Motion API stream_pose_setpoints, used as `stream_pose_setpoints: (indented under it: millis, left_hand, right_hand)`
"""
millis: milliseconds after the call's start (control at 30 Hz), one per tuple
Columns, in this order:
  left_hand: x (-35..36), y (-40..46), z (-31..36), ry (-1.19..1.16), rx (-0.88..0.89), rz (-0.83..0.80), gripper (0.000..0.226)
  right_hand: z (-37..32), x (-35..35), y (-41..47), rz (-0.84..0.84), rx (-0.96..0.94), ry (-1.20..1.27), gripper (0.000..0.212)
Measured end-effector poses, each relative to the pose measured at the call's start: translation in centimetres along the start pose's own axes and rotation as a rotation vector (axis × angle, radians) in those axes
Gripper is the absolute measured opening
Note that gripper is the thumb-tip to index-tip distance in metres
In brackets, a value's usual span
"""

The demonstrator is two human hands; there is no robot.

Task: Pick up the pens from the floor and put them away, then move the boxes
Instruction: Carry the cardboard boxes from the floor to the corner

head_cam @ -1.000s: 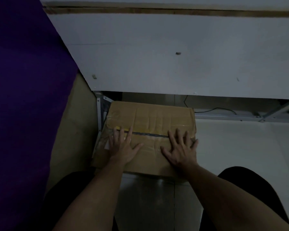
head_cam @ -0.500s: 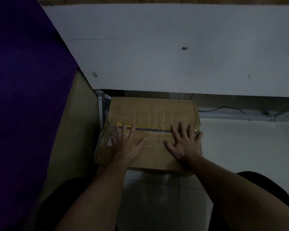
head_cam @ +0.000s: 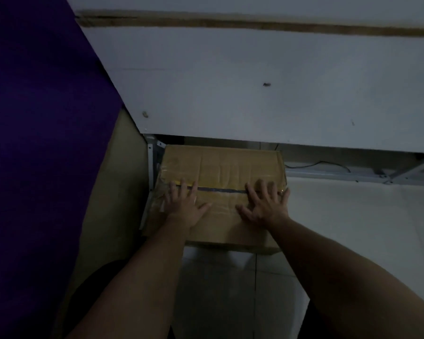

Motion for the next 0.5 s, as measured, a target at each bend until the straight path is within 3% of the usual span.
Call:
stream_pose_setpoints:
  millis: [133,500]
  left_hand:
    - [-7.4,-5.0,1.0,0.016,0.009,-0.009,0.088]
    - [-41.3,-22.0,5.2,-0.025,-0.059,-0.003,0.086]
  right_hand:
    - [-0.2,-7.1,-3.9,-0.037,-0.01,-0.014,0.082]
    - [0.3,-40.6,-19.7,0.012,-0.022,0.009,0.084]
Point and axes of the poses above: each hand's wrist, its own y-axis towards the middle knuckle, its own x-axis out of the palm, z = x × y, the point moved 2 cm from there along y, towards the middle knuckle, and after that the axes turned 6 degrees about -y, right-handed, at the moved point
